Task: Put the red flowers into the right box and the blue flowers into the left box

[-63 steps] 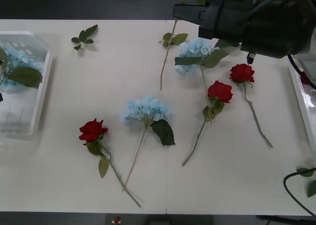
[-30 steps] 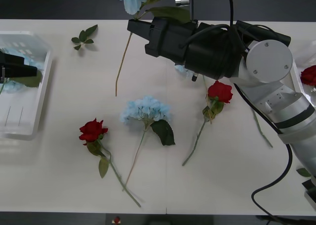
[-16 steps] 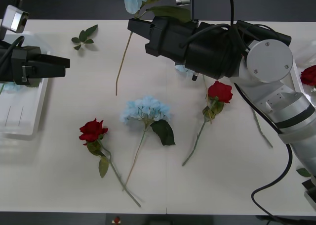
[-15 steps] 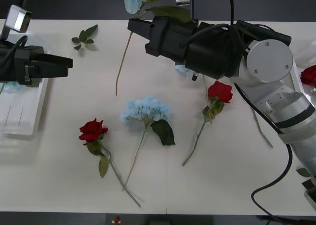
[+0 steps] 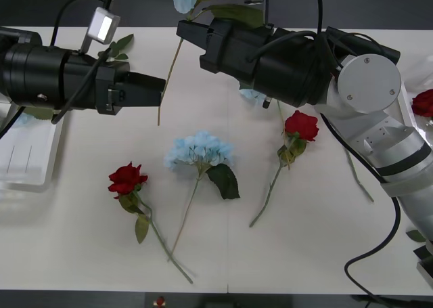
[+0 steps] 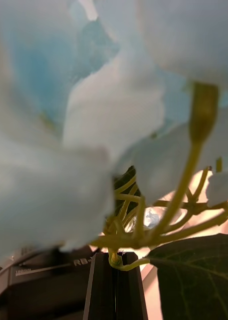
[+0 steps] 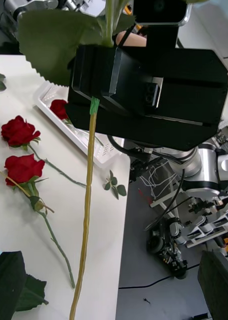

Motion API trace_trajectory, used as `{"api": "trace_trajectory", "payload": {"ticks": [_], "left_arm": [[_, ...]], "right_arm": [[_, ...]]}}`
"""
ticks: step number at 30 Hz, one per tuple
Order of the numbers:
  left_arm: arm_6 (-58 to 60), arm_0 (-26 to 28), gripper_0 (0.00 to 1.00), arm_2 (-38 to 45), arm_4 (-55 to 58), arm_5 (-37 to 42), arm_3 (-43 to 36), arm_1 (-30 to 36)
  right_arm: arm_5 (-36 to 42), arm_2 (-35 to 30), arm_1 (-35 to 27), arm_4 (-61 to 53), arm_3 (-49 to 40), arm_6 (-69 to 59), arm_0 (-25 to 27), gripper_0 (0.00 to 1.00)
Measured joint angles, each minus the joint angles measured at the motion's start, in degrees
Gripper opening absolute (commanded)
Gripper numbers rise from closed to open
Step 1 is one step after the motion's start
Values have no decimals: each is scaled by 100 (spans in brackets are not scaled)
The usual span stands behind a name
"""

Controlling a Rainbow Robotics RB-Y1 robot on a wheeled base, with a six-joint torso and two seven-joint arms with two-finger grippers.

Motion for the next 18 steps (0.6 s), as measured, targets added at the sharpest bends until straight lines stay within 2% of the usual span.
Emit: {"api": "trace_trajectory", "payload": {"ticks": [1,2,3,5,6,18], "left_arm": [[0,-20,100,-55,-32,-33,0,-42],[0,-29,95,-102,-53,-72,0,-76],[0,-36,80,-152,-69,-120,0,-107],[0,-40,11,-263,-75,-236,0,-148],[0,-41,0,-325,-75,-300,0,-159],[0,-42,0,-535,-127,-438,0,-162]], "right_arm": [[0,0,0,0,0,0,0,0],[0,2,1,0,0,1,0,0],[-3,3,1,0,0,1,0,0],[-13,6,1,0,0,1,0,0],[-31,12,1,0,0,1,0,0],[-106,169,1,0,0,3,0,0]]}}
